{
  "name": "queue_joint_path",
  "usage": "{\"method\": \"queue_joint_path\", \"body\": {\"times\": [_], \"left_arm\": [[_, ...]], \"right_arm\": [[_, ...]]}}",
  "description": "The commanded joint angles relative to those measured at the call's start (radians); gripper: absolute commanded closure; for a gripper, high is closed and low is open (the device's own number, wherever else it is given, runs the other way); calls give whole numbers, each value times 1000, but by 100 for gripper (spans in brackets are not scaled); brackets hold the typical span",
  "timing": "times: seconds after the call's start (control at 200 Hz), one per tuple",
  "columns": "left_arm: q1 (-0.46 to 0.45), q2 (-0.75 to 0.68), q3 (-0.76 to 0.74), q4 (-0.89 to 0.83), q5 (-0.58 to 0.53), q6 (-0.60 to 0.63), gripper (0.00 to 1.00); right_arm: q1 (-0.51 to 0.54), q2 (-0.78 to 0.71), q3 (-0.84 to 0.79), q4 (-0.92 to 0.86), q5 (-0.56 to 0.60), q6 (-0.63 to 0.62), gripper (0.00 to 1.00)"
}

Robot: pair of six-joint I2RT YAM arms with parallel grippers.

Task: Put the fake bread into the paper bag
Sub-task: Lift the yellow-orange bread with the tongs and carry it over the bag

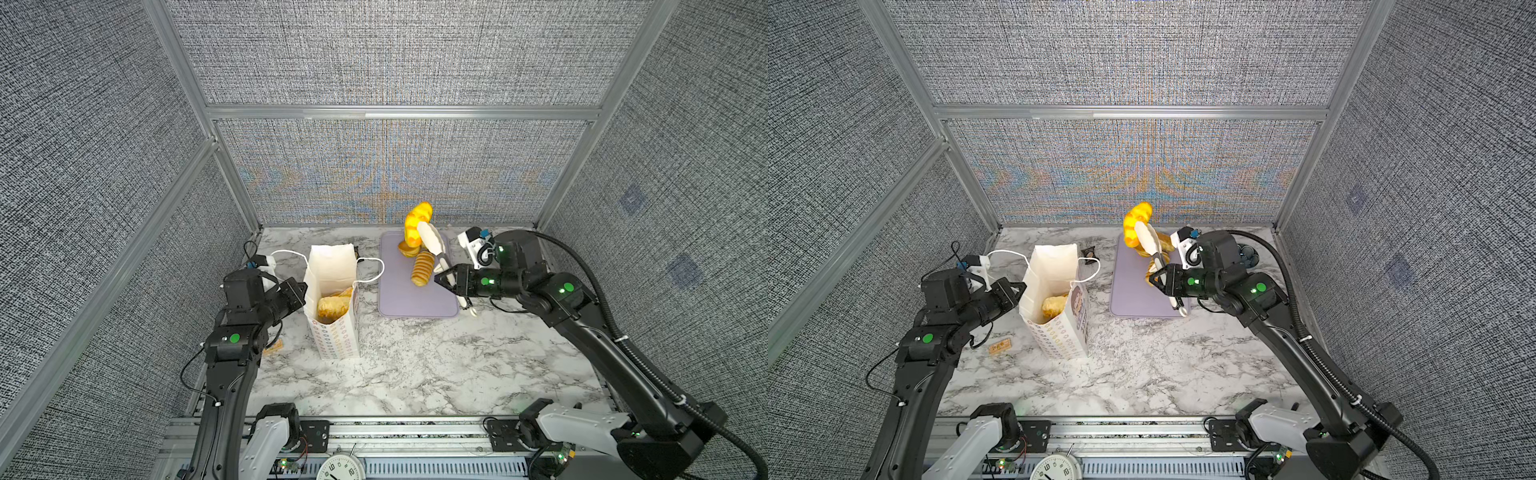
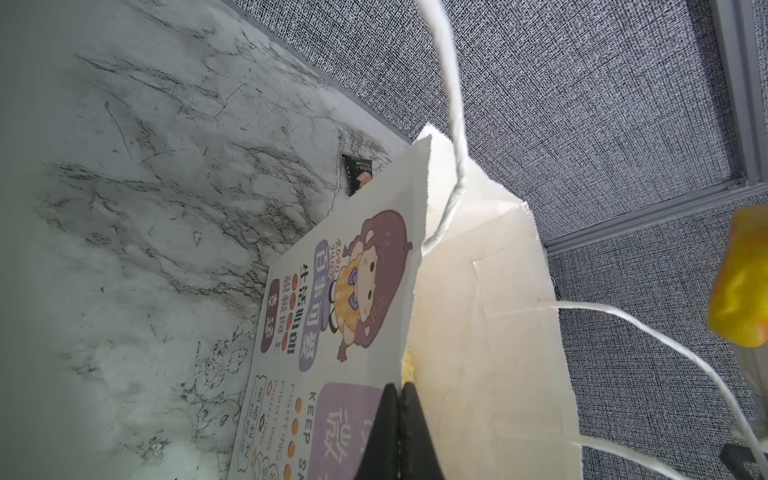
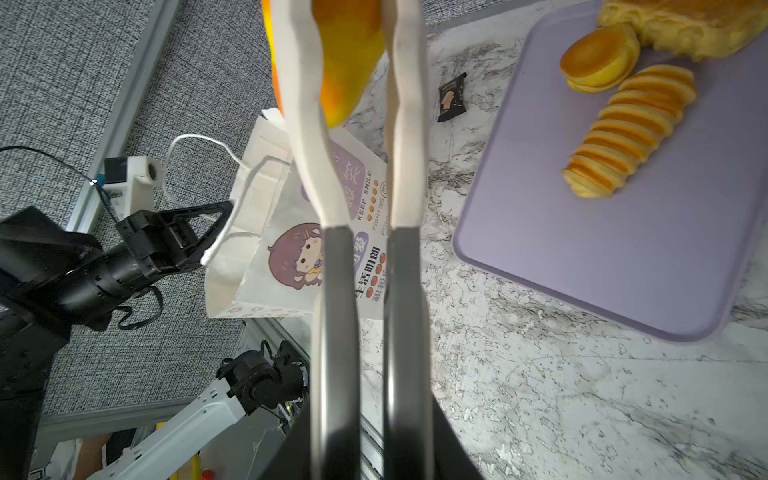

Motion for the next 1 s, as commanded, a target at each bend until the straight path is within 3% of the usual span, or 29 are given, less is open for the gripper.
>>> {"method": "queue_joint_path", "body": {"times": [0.0, 0.58, 0.995], "left_arm": [[2, 1, 5, 13, 4, -2, 100], [2, 0, 3, 11, 5, -1, 100], [1, 2, 6, 14, 6, -2, 100]], "right_arm": [[22, 11, 29, 55, -31, -34, 71], [227, 135, 209, -9, 6, -147, 70], [299, 222, 272, -57, 6, -183, 70]]}}
